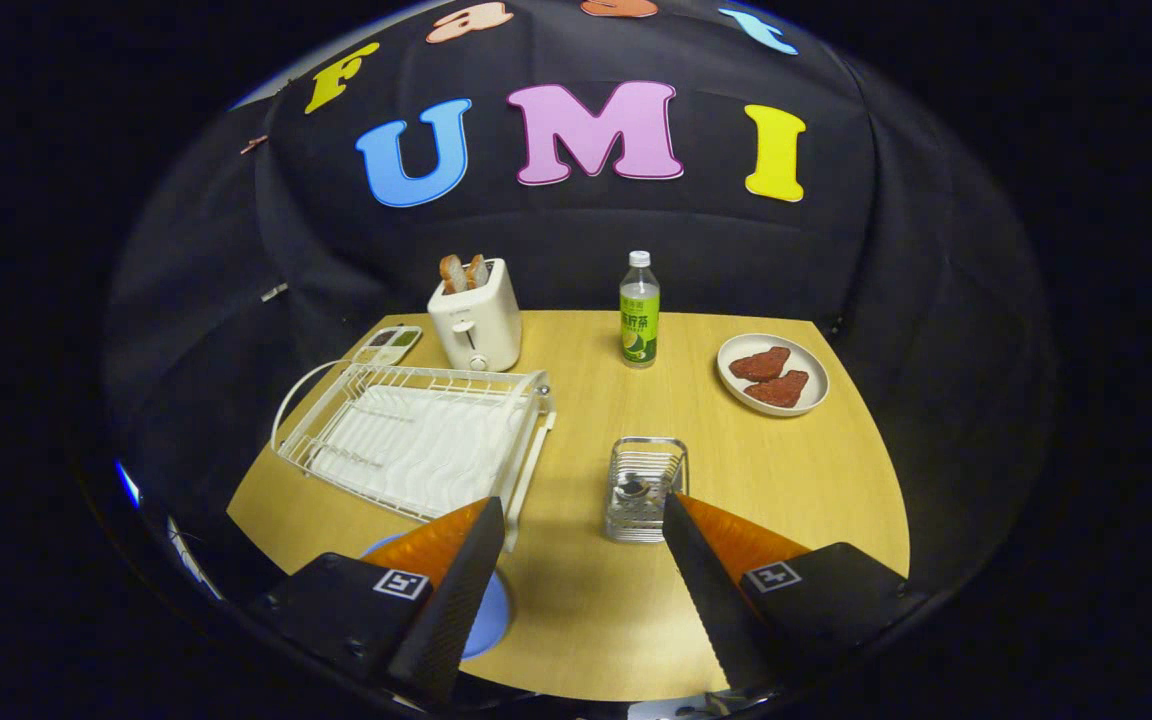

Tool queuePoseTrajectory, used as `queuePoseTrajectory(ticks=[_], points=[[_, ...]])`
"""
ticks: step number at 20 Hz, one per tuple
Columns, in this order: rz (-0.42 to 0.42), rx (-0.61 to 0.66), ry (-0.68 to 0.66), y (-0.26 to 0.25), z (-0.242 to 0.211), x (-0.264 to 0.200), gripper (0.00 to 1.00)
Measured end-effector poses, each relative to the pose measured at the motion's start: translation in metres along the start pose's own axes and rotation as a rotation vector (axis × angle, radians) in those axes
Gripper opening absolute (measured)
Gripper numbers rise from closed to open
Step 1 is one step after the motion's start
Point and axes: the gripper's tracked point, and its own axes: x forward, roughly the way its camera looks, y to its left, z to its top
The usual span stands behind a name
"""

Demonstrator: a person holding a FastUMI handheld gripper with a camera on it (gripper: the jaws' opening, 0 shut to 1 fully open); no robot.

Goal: Take the plate from the dish rack, then take the spoon from the basket and place it into the plate.

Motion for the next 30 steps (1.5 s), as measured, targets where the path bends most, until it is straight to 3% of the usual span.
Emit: queuePoseTrajectory(ticks=[4, 7, 11, 12, 13, 14, 18, 30], points=[[-0.056, -0.027, 0.074, -0.045, -0.020, 0.034, 0.97], [-0.047, -0.028, 0.138, -0.058, -0.044, 0.056, 0.84], [-0.037, -0.033, 0.180, -0.065, -0.061, 0.070, 0.55], [-0.042, -0.028, 0.176, -0.068, -0.060, 0.071, 0.36], [-0.034, -0.007, 0.175, -0.066, -0.059, 0.068, 0.25], [-0.011, 0.016, 0.175, -0.061, -0.060, 0.069, 0.22], [-0.011, 0.059, 0.182, -0.061, -0.058, 0.061, 0.12], [-0.061, 0.084, 0.006, -0.053, 0.007, -0.014, 0.12]])
